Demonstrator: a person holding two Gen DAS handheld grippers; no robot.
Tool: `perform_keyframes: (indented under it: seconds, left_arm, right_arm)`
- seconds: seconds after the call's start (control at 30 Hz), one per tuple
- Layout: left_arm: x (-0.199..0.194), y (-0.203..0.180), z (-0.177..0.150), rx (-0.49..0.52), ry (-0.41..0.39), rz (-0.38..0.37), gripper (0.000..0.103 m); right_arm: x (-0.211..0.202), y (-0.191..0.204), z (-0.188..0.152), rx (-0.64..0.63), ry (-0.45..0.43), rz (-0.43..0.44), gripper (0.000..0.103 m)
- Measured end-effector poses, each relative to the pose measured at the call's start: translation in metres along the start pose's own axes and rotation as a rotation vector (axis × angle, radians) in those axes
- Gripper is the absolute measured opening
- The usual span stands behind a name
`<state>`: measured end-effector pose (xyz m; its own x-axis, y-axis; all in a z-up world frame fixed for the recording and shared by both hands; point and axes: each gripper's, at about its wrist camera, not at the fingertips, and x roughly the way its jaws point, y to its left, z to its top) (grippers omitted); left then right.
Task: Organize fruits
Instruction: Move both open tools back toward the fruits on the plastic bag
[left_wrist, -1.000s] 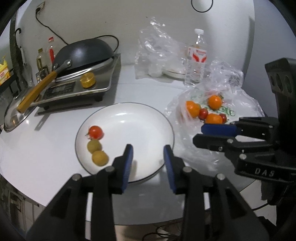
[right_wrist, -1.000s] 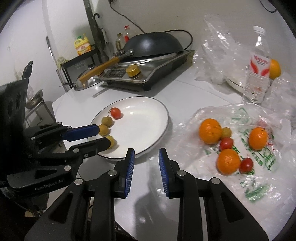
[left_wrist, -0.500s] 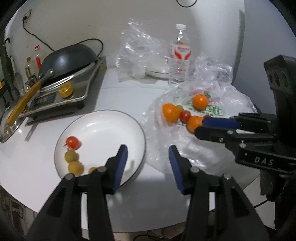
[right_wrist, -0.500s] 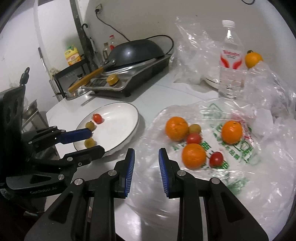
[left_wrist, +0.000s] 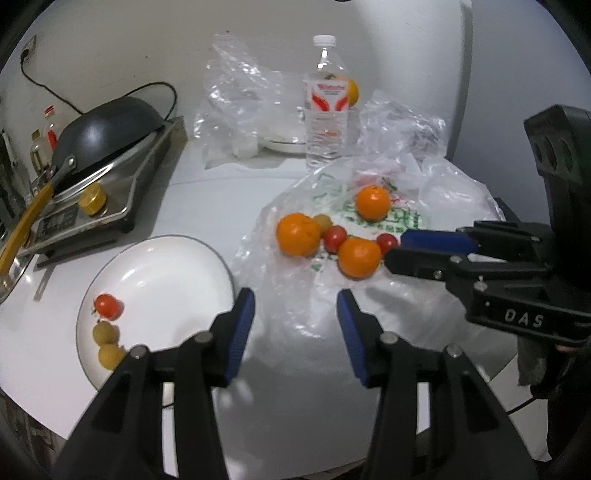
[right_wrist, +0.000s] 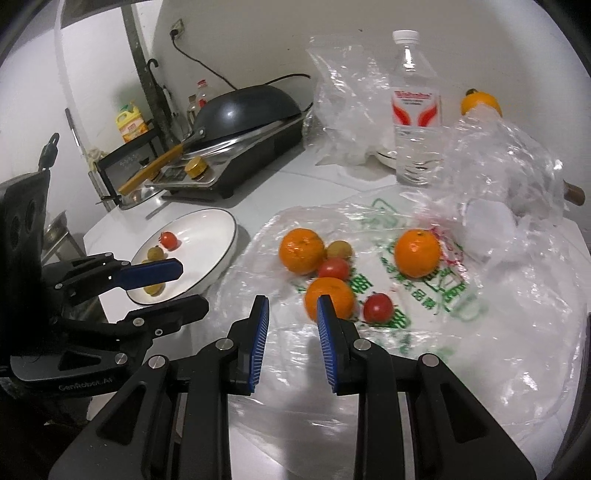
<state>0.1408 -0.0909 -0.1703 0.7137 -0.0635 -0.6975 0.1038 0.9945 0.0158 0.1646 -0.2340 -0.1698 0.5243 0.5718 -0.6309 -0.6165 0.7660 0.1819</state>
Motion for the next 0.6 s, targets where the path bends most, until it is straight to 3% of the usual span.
perform_keyframes:
  seconds: [0.6]
  left_arm:
    - [0.031, -0.035, 0.020, 0.047, 0.033, -0.027, 0.048]
  right_arm:
    - [-0.007, -0.045, -0.005, 0.049, -0.007, -0.020, 0.029]
